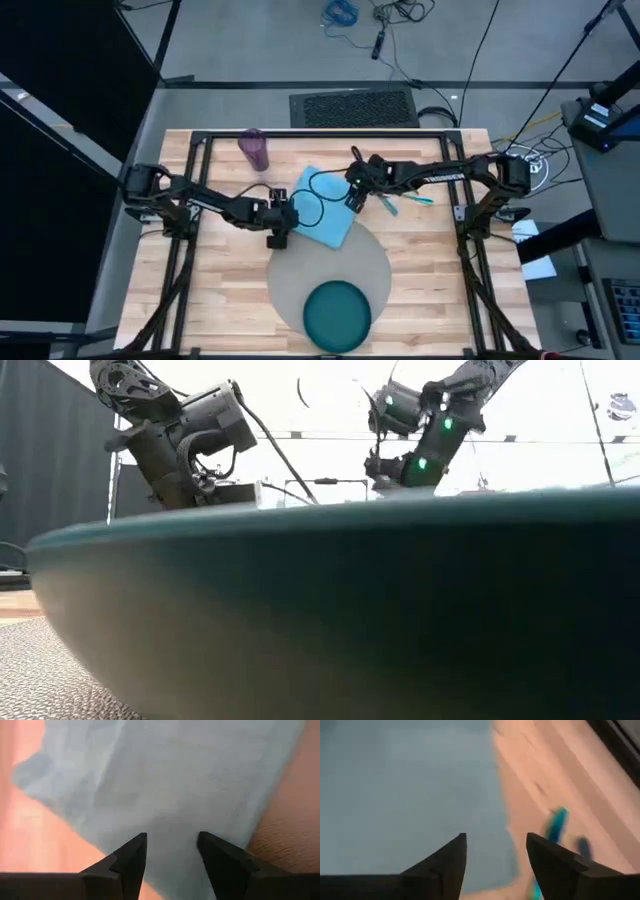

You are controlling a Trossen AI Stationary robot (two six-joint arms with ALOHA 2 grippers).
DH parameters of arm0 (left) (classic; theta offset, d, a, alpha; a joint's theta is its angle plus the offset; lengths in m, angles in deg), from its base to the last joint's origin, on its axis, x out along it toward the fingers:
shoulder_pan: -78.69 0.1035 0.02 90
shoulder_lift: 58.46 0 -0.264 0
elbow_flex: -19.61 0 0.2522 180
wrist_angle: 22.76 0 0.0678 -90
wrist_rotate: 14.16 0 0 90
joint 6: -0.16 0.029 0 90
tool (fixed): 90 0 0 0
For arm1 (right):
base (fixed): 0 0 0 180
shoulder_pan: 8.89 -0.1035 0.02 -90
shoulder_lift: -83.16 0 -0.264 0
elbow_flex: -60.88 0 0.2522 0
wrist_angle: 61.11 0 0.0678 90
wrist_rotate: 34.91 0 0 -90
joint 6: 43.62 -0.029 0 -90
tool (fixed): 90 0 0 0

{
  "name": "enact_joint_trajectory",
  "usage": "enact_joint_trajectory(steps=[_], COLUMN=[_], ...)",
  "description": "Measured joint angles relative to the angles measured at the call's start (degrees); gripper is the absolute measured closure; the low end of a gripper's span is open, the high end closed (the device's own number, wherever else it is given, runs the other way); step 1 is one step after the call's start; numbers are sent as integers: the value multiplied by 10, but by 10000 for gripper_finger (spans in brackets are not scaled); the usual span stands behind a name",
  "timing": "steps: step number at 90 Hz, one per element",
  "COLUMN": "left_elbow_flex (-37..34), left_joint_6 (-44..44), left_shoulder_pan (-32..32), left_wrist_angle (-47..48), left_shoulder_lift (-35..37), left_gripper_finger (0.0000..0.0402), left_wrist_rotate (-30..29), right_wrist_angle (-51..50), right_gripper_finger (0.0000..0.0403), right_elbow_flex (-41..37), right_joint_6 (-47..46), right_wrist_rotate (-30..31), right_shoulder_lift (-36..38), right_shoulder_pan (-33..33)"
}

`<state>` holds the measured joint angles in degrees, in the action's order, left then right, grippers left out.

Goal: Set table place
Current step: Fold the blue table napkin

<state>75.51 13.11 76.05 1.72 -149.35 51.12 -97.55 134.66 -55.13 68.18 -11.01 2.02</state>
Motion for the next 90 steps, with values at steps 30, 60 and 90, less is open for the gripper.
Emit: enact_joint_trajectory(steps=[30,60,90], left_elbow_flex=[15,-29,-42], left_joint_6=[40,42,45], left_shoulder_pan=[-9,-27,-28], left_wrist_angle=[75,98,81], left_shoulder_lift=[138,117,94], left_gripper_finger=[230,230,231], left_wrist_rotate=[37,101,93], right_wrist_angle=[27,78,84], right_gripper_finger=[215,215,215], right_elbow_flex=[24,23,23], right_joint_6=[-41,-95,-140], right_wrist_rotate=[-59,-43,-72], right_shoulder_lift=[-6,-71,-99], right_shoulder_pan=[-107,-159,-166])
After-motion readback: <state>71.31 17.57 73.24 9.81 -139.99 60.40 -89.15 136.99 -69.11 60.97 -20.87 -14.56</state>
